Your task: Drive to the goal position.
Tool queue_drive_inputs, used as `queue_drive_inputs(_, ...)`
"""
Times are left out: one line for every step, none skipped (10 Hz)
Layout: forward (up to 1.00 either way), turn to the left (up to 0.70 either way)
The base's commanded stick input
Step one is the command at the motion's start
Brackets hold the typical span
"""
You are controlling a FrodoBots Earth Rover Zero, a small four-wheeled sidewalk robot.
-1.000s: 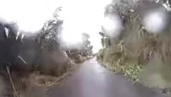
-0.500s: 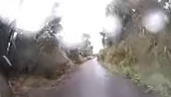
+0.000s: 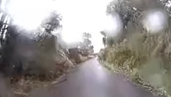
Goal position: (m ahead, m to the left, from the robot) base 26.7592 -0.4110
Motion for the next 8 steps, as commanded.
queue_drive_inputs(0.85, 0.0)
queue_drive_inputs(0.85, 0.0)
queue_drive_inputs(0.85, 0.0)
queue_drive_inputs(0.85, 0.0)
queue_drive_inputs(0.85, 0.0)
queue_drive_inputs(0.85, 0.0)
queue_drive_inputs(0.85, 0.0)
queue_drive_inputs(0.85, 0.0)
